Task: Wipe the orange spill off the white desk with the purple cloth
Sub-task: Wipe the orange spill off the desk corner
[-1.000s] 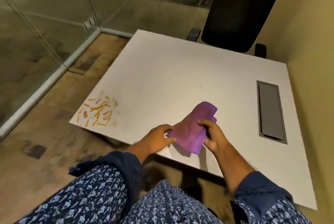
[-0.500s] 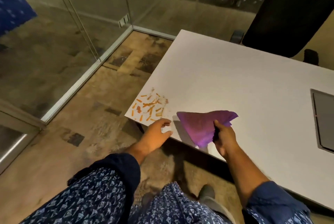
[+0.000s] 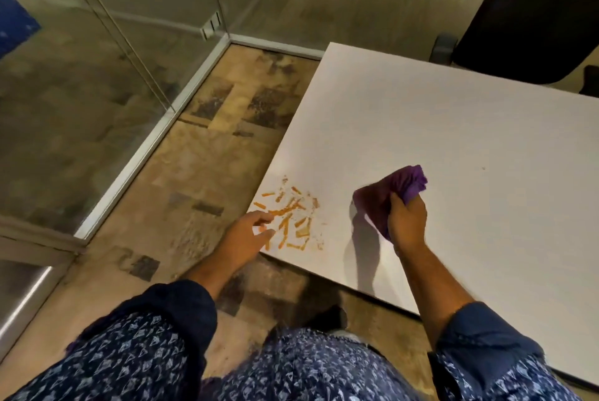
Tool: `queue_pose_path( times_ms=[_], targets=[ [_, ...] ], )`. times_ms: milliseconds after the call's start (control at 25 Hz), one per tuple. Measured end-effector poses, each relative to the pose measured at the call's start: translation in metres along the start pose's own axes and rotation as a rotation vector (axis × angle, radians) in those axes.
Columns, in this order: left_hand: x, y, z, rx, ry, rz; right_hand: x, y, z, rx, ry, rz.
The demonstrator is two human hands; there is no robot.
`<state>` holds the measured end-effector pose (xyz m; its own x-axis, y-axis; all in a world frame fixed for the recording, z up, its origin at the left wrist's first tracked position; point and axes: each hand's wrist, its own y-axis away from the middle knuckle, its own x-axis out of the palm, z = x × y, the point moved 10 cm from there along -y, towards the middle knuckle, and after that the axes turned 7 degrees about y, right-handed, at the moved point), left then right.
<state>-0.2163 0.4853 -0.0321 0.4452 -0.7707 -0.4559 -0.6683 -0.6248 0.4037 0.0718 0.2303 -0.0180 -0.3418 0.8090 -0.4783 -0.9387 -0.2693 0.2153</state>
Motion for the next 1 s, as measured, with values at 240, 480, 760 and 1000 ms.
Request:
queue_pose_path(
  times_ms=[240, 480, 760, 1000],
  targets=[
    [-0.062, -0.08, -0.04, 0.013, -0.025, -0.04, 0.054, -0.036, 0.029, -0.123, 0.531, 0.148],
    [-0.027, -0.171, -0.086, 0.224, -0.208, 0.246, 0.126, 0.007, -0.022, -0.024, 0.764, 0.376],
    [0.05, -0.281, -0.087, 0.454, -0.421, 0.62, 0.154, 0.027, -0.043, 0.215, 0.731, 0.133],
    [0.098, -0.338, -0.084, 0.718, -0.73, 0.677, 0.175, 0.085, -0.049, 0.447, 0.423, -0.216]
  ],
)
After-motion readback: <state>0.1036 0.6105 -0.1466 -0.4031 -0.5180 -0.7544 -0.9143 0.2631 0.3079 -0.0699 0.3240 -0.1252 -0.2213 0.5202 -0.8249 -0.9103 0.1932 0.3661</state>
